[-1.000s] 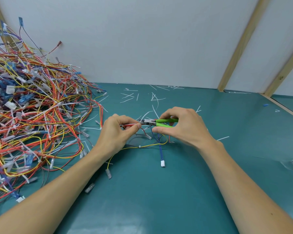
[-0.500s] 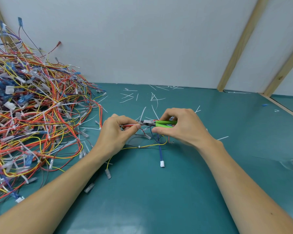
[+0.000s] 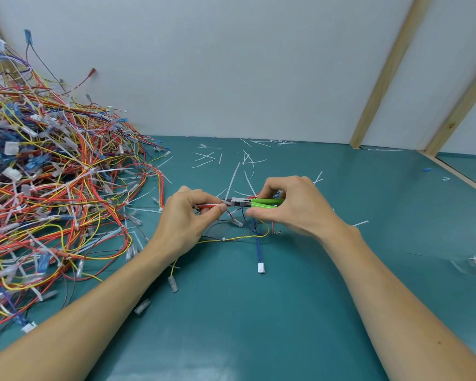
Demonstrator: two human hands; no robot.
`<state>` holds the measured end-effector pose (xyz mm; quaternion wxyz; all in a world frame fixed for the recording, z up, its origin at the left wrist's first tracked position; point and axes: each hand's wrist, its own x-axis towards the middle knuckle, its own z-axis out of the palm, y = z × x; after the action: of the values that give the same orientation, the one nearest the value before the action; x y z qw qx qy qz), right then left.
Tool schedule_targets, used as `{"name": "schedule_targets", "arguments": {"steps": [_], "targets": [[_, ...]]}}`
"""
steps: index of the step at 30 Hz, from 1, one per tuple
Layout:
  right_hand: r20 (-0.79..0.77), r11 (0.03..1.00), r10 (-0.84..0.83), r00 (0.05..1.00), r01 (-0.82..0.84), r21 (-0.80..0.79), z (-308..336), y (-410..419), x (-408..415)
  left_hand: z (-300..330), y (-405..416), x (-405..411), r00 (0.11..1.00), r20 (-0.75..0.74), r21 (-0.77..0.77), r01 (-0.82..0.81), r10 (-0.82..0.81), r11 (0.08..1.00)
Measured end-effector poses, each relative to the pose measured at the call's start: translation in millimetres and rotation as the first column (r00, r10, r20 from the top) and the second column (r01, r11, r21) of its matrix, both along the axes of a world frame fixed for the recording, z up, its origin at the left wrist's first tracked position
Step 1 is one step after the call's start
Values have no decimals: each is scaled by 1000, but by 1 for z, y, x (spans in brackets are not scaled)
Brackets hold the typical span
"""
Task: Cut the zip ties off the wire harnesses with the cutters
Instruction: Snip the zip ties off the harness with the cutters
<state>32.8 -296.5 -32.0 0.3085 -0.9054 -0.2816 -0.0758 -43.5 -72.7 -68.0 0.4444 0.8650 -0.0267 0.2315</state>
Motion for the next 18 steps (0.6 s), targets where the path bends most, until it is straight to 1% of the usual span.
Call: {"name": "schedule_targets", "arguments": {"steps": [3,5,7,9,11,13,18], "targets": [[-9,1000,-17,1000,17,1,0,0,0,1,0,0,1000,7,-6,5,-5,1000],[-23,999,-31,999,32,35,-2,1,-1,2,0,0,1000,16,-19,5,-4,1000],[-39,988,-50,998,56,146,-4,4,-2,4,1,0,1000,19,-43,4,-3,999],[-69,952,-93,993,109,284,-5,7,-3,4,2,0,1000,12,-64,4,-3,998],[-132,908,-132,982,173,381,-3,9,-2,4,2,-1,1000,1,-80,6,-6,997],[-224,869,-130,966,220,443,-2,10,-3,4,1,-1,1000,-3,-81,11,-11,997],[-401,806,-122,908,326,494,-5,11,2,6,0,-2,1000,14,-72,23,-22,997]]}}
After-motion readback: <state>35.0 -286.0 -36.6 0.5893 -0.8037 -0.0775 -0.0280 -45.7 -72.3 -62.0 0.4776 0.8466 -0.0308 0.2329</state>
